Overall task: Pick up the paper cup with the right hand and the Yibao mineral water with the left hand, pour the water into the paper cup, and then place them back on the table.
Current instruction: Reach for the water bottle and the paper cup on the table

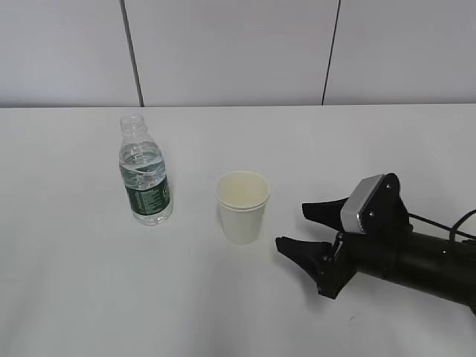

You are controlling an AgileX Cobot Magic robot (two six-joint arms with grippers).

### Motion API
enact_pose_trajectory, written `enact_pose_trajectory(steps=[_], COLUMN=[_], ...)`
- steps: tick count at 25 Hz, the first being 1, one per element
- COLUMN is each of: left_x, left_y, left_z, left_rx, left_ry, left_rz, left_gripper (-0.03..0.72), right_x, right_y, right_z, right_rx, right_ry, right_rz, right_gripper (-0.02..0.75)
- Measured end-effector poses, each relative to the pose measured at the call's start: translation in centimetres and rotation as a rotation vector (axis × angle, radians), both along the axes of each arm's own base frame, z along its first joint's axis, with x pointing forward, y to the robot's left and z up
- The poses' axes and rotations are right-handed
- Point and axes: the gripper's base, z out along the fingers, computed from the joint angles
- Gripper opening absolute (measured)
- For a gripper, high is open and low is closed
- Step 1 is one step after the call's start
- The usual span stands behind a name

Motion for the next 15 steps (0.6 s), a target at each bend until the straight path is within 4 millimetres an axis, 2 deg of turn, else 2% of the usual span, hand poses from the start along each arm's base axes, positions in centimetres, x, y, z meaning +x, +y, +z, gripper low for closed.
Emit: enact_pose_trajectory(steps=[6, 15], left_x=[0.0, 0.0], left_y=[0.0, 0.0], left_z=[0.0, 0.0], left_rx=[0.000, 0.000], left_ry=[0.000, 0.000], left_rz=[0.000, 0.000], left_gripper=[0.574, 0.574], right_x=[1.1, 3.0], right_y=[1.0, 1.4], right_z=[-1.4, -2.4], right_rx=[0.014, 0.052], right_ry=[0.028, 0.046], right_rz=[-0.008, -0.047], right_gripper=[0.605, 0.606])
